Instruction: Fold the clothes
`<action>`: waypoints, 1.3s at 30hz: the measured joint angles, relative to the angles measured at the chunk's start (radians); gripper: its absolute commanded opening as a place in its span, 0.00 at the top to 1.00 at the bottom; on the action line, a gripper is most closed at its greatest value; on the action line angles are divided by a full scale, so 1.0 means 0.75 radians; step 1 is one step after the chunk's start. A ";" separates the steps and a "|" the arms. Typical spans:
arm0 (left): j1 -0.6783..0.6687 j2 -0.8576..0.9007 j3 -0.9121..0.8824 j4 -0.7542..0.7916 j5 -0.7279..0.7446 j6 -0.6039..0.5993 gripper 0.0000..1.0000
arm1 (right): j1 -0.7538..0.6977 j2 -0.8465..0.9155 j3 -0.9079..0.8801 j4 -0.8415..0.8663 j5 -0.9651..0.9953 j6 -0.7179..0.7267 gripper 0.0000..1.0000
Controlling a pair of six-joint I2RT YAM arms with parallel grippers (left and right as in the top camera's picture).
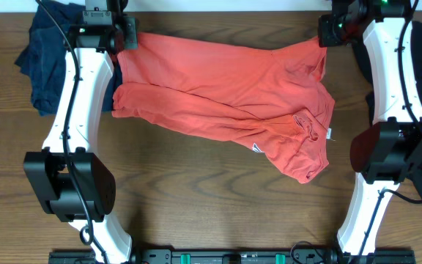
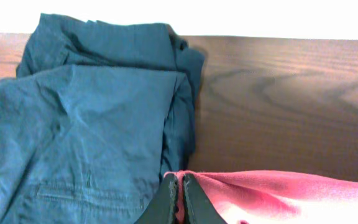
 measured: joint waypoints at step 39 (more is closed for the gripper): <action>0.000 0.200 -0.218 -0.546 -0.006 0.005 0.71 | 0.071 0.000 -0.466 -0.470 -0.055 -0.001 0.99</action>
